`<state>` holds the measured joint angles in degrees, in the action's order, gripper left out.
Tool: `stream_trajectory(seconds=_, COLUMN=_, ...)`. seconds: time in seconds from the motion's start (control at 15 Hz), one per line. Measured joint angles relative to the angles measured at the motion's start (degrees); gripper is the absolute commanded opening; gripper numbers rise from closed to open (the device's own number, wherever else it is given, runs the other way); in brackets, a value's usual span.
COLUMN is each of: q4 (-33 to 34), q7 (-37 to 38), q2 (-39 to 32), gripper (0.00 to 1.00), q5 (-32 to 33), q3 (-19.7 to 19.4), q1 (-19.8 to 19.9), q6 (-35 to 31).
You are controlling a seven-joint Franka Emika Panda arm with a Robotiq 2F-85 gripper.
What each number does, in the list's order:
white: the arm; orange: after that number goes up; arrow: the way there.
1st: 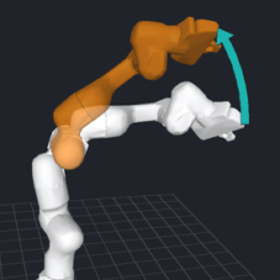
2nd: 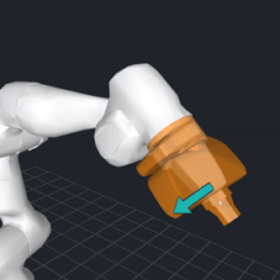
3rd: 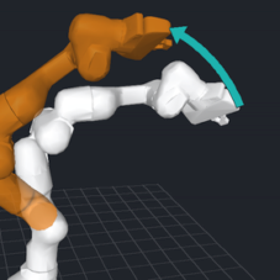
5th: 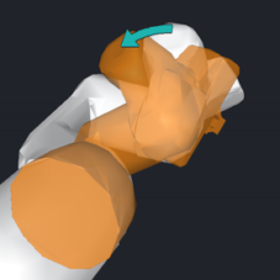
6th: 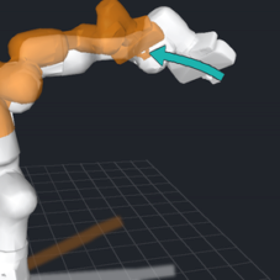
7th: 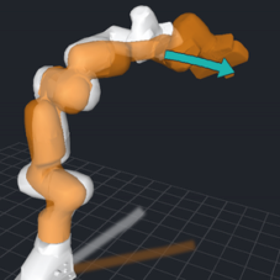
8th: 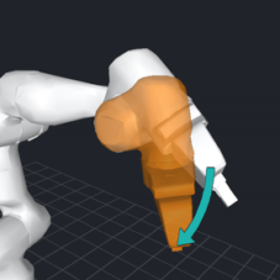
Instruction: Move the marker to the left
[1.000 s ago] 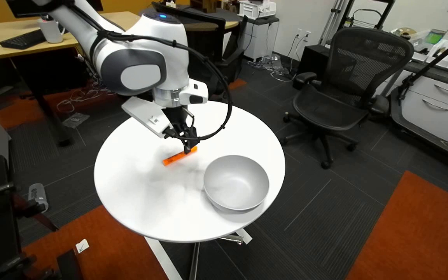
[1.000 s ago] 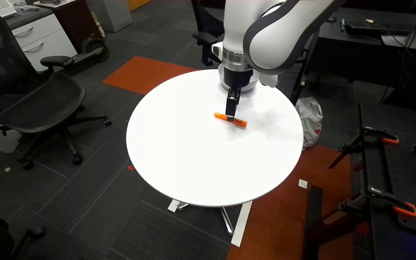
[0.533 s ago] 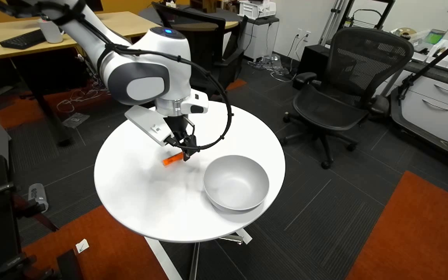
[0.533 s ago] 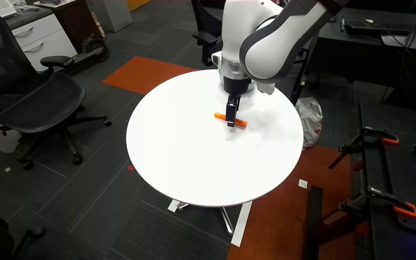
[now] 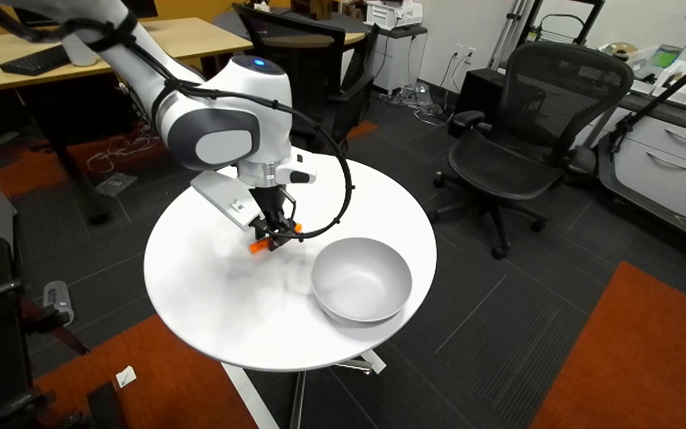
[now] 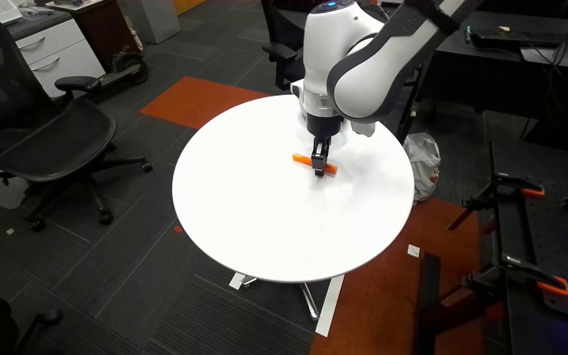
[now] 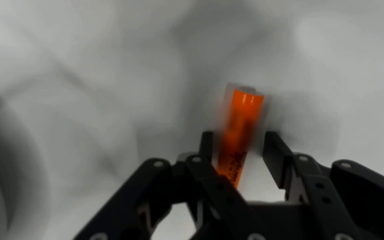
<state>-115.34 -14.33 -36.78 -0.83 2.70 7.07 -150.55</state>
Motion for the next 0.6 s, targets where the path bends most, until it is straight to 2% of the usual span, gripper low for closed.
stream_trajectory(seconds=0.13, q4=0.23, q7=0.01, q2=0.03, gripper=0.01, q5=0.00, q3=-0.05, q1=0.02, q6=-0.01)
stream_trajectory(seconds=0.27, q4=0.33, q7=0.05, q2=0.07, gripper=0.05, q5=0.00, q3=-0.03, q1=-0.03, q6=-0.01)
stream_trajectory(seconds=0.6, q4=1.10, q7=0.49, q2=0.06, gripper=0.05, q5=-0.05, q3=1.42, q1=-0.39, q6=0.58)
